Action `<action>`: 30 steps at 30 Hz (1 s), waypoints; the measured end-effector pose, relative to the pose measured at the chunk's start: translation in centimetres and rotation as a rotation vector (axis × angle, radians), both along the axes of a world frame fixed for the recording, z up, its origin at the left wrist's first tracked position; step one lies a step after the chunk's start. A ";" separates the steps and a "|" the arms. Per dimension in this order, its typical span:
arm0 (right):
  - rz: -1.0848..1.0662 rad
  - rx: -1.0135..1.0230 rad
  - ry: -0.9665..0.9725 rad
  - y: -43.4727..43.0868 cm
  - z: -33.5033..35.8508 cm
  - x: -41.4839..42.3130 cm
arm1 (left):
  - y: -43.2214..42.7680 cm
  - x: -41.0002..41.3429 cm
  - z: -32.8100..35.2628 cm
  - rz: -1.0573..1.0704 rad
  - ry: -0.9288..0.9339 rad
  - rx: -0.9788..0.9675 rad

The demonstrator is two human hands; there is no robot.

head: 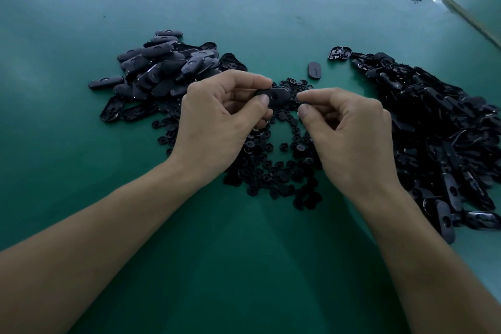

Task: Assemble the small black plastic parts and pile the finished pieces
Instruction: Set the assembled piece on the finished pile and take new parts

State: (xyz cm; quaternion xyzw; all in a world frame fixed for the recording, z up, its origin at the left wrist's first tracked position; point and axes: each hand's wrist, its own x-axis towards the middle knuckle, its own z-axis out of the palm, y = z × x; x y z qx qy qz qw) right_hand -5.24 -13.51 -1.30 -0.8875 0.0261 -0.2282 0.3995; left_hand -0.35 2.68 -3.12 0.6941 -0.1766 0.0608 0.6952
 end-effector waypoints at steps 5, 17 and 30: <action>0.021 0.083 -0.017 0.1 0.0 0.0 | 0.0 0.0 0.0 -0.004 0.010 0.000; 0.102 0.193 -0.055 0.3 0.2 -0.2 | -0.1 -0.3 0.2 -0.034 0.019 0.017; 0.144 0.187 -0.035 0.6 0.3 -0.3 | -0.1 -0.4 0.3 -0.045 0.010 0.047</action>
